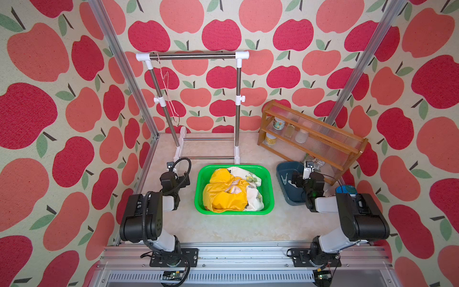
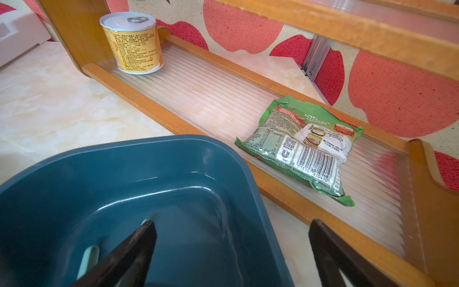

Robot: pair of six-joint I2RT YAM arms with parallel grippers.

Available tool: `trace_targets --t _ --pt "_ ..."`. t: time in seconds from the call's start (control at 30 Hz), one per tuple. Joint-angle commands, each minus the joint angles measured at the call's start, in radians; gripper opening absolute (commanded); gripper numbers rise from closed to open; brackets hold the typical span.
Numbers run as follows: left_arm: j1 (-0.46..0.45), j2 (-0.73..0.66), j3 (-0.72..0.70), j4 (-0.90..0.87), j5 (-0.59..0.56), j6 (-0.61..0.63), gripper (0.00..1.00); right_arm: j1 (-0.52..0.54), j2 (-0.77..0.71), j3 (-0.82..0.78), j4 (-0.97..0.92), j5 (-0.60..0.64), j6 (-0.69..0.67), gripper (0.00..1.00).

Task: Remove the clothespins securing jackets to the hanger
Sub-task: Reset both arms

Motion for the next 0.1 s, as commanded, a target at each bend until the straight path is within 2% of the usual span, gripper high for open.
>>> trace_targets --t 0.0,0.07 --pt "0.000 0.004 0.011 0.023 0.013 -0.008 1.00 -0.007 -0.001 0.019 -0.015 -0.016 -0.014 0.99" --pt "0.000 0.003 0.011 0.025 0.013 -0.006 1.00 -0.007 -0.004 0.014 -0.010 -0.017 -0.016 0.99"
